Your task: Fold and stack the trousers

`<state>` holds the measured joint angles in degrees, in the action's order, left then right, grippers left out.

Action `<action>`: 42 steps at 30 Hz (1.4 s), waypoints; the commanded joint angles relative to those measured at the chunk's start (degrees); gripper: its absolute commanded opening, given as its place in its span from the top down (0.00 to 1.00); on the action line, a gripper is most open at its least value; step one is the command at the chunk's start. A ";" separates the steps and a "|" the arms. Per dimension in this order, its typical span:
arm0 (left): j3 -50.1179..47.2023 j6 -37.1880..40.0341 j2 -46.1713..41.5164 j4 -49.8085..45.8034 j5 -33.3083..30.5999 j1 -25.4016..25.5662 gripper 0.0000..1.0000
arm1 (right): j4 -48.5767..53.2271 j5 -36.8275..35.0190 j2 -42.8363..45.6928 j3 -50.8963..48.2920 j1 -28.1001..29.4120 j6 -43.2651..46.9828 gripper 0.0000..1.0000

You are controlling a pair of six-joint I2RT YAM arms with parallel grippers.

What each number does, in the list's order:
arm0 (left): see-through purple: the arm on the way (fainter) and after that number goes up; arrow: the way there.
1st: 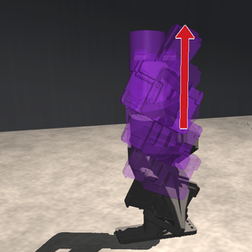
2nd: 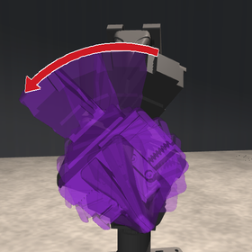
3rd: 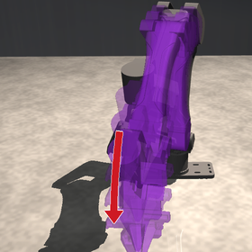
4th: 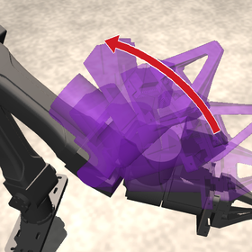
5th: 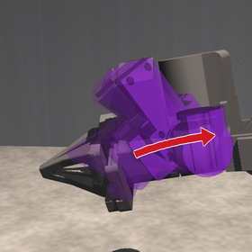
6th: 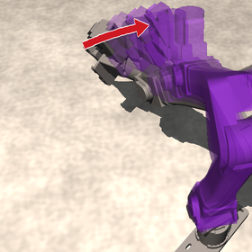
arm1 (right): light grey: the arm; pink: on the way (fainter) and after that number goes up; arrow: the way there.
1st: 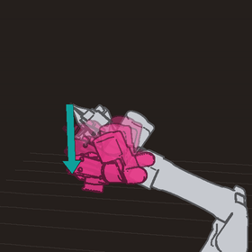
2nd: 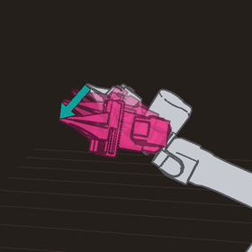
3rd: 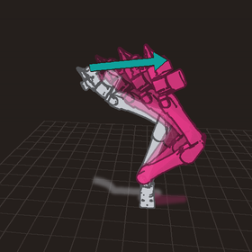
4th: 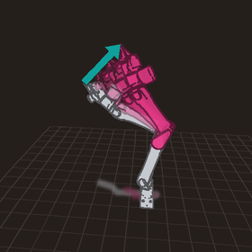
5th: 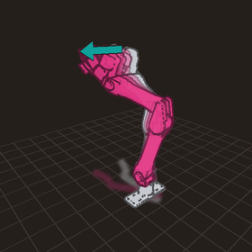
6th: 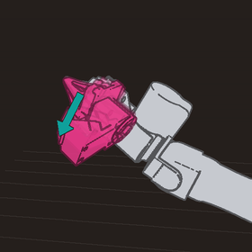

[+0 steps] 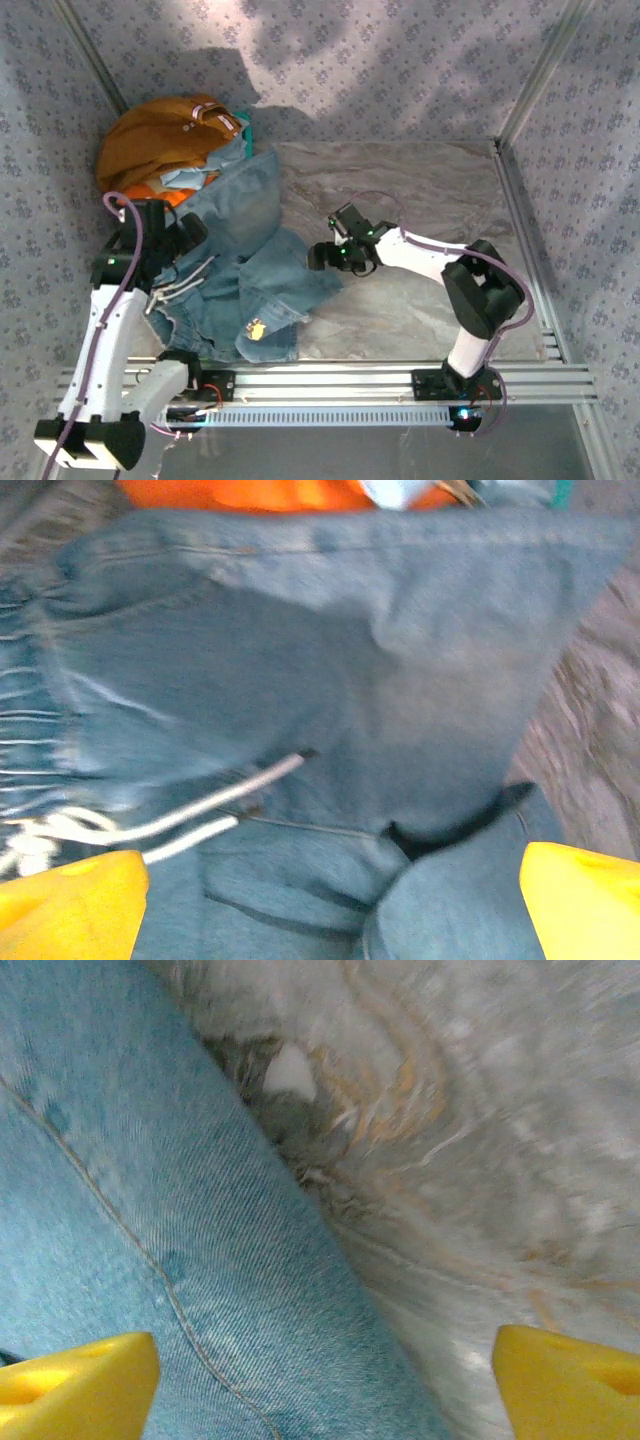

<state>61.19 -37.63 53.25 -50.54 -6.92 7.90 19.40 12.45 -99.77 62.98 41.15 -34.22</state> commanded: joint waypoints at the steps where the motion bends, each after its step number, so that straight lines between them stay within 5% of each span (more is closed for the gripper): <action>1: -2.26 -2.90 2.09 2.65 0.58 6.35 0.05 | -0.53 3.09 -1.18 -1.91 0.76 1.74 0.22; 6: -7.67 -6.57 5.92 8.28 0.09 12.74 0.05 | -0.80 5.44 -1.04 -2.04 0.27 3.75 0.52; 10: -11.48 -8.38 6.56 11.26 0.39 13.81 0.04 | -0.23 5.27 0.10 -1.72 -1.38 4.81 0.83; 13: -14.31 -9.45 6.68 14.42 0.76 13.93 0.04 | 0.65 3.75 1.32 -1.56 -2.54 5.11 0.97; 15: -15.68 -9.85 7.02 15.17 0.66 13.83 0.04 | 3.54 0.46 1.97 -0.39 -2.49 5.93 0.91; 17: -16.58 -9.86 7.43 15.42 -0.24 13.81 0.03 | 7.99 -4.70 3.14 1.37 -1.42 7.49 0.60; 20: -17.57 -10.11 8.61 16.01 -1.16 12.31 0.02 | 10.62 -8.57 6.99 1.70 1.77 9.64 0.38; 22: -17.92 -10.48 9.81 16.34 -0.16 10.20 0.02 | 12.44 -10.82 9.23 1.81 4.29 9.96 0.15; 24: -18.49 -10.97 10.42 16.82 -0.23 8.45 0.02 | 13.08 -10.91 11.20 1.06 6.57 10.89 0.16; 29: -20.19 -11.56 12.24 20.14 1.85 5.21 0.01 | 9.49 -2.02 13.03 -0.70 14.31 13.33 0.59; 36: -20.05 -10.87 15.38 22.60 4.70 4.84 0.02 | 8.04 6.53 8.49 1.02 18.53 18.90 0.52; 42: -20.47 -10.08 14.59 23.24 6.32 5.19 0.03 | 10.36 8.58 4.70 4.08 19.28 21.21 0.58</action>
<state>41.41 -48.07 68.69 -28.45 -1.96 12.97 27.70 18.83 -93.38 64.10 59.94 -15.66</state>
